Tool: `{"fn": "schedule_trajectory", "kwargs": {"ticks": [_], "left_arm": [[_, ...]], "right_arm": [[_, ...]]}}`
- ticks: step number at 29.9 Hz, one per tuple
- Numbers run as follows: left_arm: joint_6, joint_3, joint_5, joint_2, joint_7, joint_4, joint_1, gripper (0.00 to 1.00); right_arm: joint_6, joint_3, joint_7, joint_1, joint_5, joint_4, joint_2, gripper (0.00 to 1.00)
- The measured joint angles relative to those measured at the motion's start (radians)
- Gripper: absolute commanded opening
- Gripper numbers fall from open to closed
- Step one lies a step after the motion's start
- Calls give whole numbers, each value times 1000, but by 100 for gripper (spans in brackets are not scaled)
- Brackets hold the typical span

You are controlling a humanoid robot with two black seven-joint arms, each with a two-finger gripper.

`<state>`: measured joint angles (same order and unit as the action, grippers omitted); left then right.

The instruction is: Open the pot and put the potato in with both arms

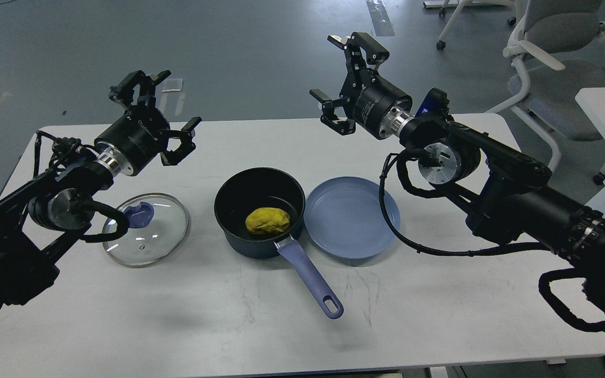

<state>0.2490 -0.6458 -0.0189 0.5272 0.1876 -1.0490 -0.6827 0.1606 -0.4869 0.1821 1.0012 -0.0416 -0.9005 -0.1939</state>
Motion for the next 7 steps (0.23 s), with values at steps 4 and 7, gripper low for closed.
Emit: {"fn": "schedule_trajectory", "kwargs": {"ticks": [4, 7], "left_arm": [[29, 0, 24, 18, -6, 0, 1, 99], [34, 0, 30, 21, -7, 0, 5, 99]], "right_arm": [[-10, -1, -12, 13, 0, 32, 1, 100], [-22, 5, -10, 19, -2, 56, 6, 100]]}}
